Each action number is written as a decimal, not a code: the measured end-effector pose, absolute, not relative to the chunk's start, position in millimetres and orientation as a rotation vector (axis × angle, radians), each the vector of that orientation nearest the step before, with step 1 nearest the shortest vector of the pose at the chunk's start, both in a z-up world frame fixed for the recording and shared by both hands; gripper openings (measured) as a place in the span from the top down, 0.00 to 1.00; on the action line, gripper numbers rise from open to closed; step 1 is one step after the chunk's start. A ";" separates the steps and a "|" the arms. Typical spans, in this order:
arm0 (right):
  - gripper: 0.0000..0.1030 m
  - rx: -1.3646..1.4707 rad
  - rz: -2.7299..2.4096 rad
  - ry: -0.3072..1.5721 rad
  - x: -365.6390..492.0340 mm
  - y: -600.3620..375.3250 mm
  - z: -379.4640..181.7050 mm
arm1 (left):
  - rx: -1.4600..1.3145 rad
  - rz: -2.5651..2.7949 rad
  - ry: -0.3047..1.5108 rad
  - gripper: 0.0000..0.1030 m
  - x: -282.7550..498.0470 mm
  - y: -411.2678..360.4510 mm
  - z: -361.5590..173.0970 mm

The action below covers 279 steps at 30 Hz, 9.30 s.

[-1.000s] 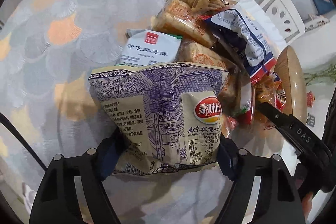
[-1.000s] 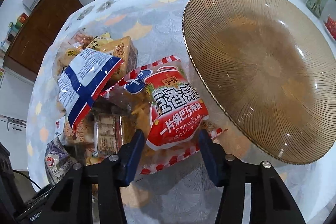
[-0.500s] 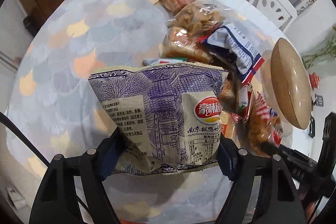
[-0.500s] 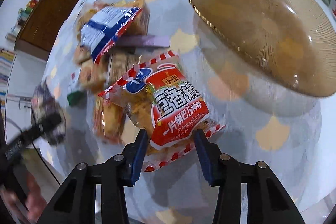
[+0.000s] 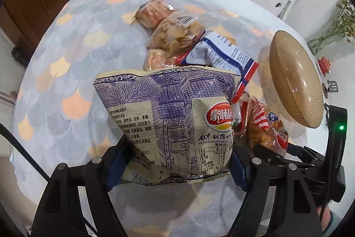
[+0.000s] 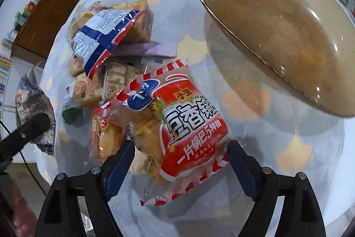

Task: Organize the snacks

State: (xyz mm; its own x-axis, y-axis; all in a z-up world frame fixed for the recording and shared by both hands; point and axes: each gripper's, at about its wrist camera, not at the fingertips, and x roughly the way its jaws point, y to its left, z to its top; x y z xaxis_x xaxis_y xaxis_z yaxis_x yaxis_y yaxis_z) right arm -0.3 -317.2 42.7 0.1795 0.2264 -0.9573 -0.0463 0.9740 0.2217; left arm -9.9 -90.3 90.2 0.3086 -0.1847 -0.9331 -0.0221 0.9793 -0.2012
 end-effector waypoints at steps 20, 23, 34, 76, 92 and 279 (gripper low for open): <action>0.46 0.223 0.216 1.174 -16.1 -333.5 156.8 | -0.084 -0.231 1.082 0.26 34.9 -127.3 167.9; 0.46 0.215 0.120 1.130 -3.7 -350.3 174.4 | -0.056 -0.247 1.048 0.26 49.8 -149.0 184.9; 0.46 0.282 -0.182 1.090 21.1 -447.1 188.8 | 0.074 -0.421 1.080 0.26 90.4 -257.4 180.9; 0.42 0.225 0.125 1.244 14.5 -309.2 134.2 | -0.134 -0.096 1.114 0.19 30.7 -27.3 147.0; 0.42 0.215 0.117 1.277 17.7 -268.5 109.7 | -0.157 -0.163 1.167 0.19 13.6 -4.5 111.6; 0.00 0.046 -0.124 0.953 -52.4 -304.3 -2.8 | -0.016 -0.272 1.209 0.20 -12.5 -62.9 72.6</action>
State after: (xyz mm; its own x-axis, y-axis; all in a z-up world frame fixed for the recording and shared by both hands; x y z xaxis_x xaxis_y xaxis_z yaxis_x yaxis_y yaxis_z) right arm -52.4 -304.3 -2.8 0.5727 -0.0854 -0.8153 0.1262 0.9919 -0.0152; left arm -12.5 -62.9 72.6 0.3253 -0.2160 -0.9206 0.1995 0.9673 -0.1565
